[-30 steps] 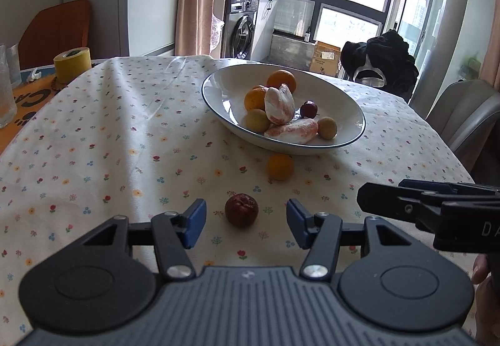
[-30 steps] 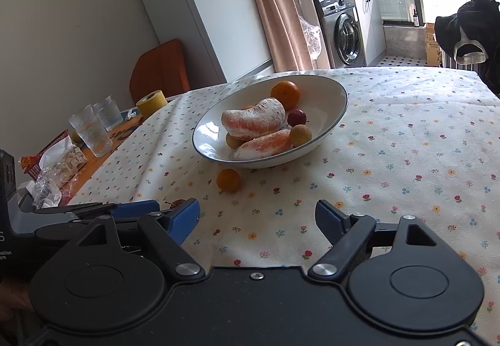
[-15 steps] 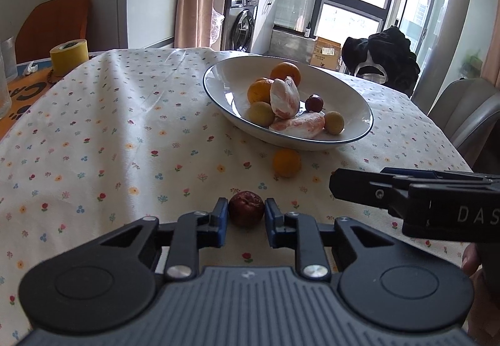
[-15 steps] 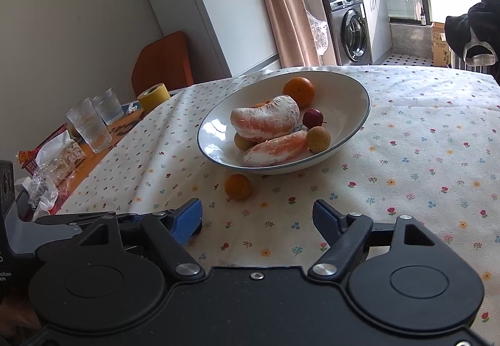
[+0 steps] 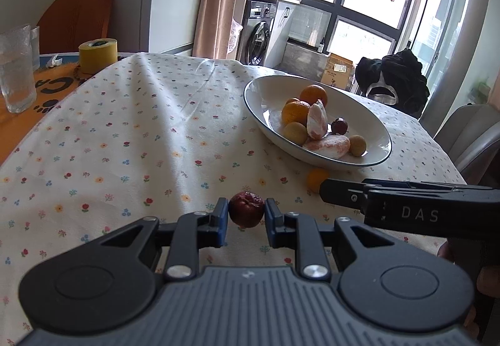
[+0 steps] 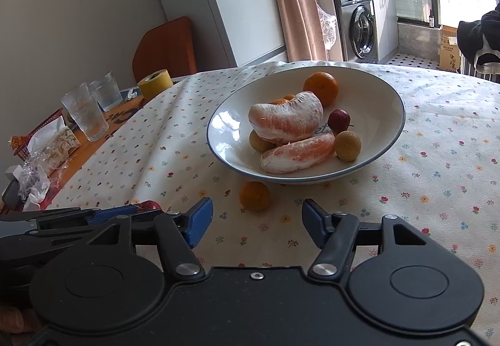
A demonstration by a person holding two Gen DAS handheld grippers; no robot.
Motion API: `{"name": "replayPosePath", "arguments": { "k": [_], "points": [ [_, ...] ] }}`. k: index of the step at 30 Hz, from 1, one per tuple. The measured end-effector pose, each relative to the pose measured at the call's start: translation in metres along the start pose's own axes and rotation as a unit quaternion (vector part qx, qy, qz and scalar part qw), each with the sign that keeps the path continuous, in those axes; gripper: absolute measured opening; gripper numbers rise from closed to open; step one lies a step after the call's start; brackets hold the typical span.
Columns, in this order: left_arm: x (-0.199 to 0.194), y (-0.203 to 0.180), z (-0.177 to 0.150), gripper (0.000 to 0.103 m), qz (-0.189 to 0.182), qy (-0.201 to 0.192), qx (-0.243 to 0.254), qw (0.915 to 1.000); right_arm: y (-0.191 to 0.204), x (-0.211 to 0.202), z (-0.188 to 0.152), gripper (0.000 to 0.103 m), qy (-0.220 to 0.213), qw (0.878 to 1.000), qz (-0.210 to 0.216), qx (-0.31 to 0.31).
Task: Organize fruits
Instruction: 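Grasp the dark red date with the left gripper while the right gripper grasps the small mandarin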
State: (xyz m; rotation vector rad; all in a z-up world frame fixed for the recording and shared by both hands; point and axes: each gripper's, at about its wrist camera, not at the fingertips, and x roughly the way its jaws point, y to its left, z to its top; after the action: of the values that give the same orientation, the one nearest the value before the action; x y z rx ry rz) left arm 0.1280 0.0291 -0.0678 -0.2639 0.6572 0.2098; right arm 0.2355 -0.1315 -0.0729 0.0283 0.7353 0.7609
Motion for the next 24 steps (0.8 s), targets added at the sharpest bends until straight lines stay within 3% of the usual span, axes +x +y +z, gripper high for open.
{"name": "replayPosePath", "arguments": {
  "k": [10, 13, 17, 24],
  "points": [
    [-0.009, 0.024, 0.0, 0.023, 0.009, -0.008, -0.02, 0.9997, 0.016, 0.021, 0.003, 0.058, 0.009, 0.999, -0.02, -0.026],
    [-0.01, 0.029, 0.0, 0.023, 0.011, -0.008, -0.025, 0.9996, 0.019, 0.027, 0.003, 0.05, 0.011, 0.999, -0.025, -0.032],
    [-0.011, 0.032, 0.0, 0.023, 0.013, -0.007, -0.028, 0.9995, 0.019, 0.028, 0.003, 0.023, 0.007, 0.998, -0.045, -0.041],
    [-0.012, 0.026, 0.0, 0.023, 0.009, -0.01, -0.026, 0.9996, 0.014, 0.017, 0.0, 0.023, 0.006, 0.999, -0.03, -0.036]
  ]
}}
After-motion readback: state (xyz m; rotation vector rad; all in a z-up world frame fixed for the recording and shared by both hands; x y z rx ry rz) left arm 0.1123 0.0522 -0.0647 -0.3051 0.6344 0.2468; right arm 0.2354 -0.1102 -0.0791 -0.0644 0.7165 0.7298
